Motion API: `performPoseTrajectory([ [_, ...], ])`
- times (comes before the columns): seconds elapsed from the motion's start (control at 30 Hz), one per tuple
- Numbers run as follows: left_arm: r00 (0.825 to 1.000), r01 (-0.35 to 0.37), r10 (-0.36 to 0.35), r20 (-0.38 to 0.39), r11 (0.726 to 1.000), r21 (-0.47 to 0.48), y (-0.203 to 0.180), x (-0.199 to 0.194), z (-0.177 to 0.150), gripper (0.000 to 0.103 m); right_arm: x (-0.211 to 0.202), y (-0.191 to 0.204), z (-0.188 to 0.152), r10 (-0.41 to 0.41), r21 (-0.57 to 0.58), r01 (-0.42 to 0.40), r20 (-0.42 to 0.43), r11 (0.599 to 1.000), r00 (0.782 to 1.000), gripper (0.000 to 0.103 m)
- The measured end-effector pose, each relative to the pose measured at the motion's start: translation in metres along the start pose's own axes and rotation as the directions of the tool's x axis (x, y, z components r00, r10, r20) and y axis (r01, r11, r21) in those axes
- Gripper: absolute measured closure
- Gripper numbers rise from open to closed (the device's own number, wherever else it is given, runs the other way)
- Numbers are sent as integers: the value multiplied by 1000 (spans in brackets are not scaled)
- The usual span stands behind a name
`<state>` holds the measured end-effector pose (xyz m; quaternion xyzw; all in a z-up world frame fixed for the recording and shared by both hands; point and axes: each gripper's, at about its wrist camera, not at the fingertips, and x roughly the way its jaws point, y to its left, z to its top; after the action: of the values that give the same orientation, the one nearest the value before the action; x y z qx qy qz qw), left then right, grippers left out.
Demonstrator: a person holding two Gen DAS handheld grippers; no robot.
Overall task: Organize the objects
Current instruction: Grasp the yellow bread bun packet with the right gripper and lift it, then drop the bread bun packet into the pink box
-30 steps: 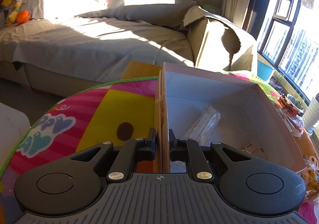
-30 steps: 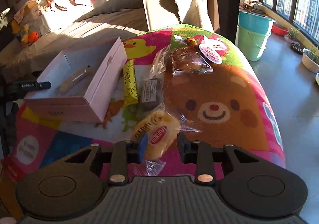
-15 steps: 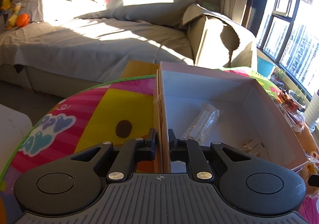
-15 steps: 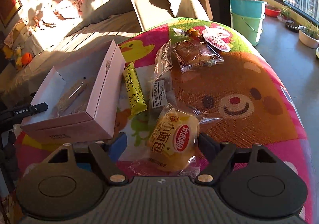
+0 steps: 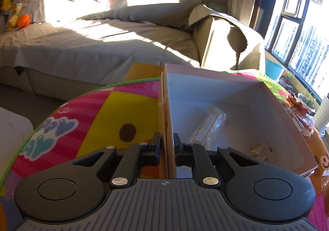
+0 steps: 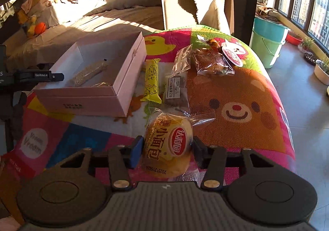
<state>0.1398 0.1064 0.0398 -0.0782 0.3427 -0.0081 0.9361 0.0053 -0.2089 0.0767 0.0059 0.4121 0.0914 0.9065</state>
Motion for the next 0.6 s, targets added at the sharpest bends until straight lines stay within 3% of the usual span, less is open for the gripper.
performPoseTrajectory([
  [0.13,1000,3,-3,0,1000,-3,0,0,0,89,-35,12,33,80,-6,-79,125,997,989,53],
  [0.3,1000,5,-5,-1,1000,2,1,0,0,89,-47,41,83,181,-72,-168,265,983,947,53],
  [0.47,1000,1,-1,1,1000,0,1,0,0,89,0,73,125,225,-73,-213,254,974,941,53],
  [0.53,1000,5,-5,-1,1000,-1,1,0,-1,89,19,84,135,248,-71,-238,274,969,929,53],
  [0.6,1000,9,-9,-3,1000,2,1,0,-1,89,37,93,141,224,-67,-214,272,975,936,48],
])
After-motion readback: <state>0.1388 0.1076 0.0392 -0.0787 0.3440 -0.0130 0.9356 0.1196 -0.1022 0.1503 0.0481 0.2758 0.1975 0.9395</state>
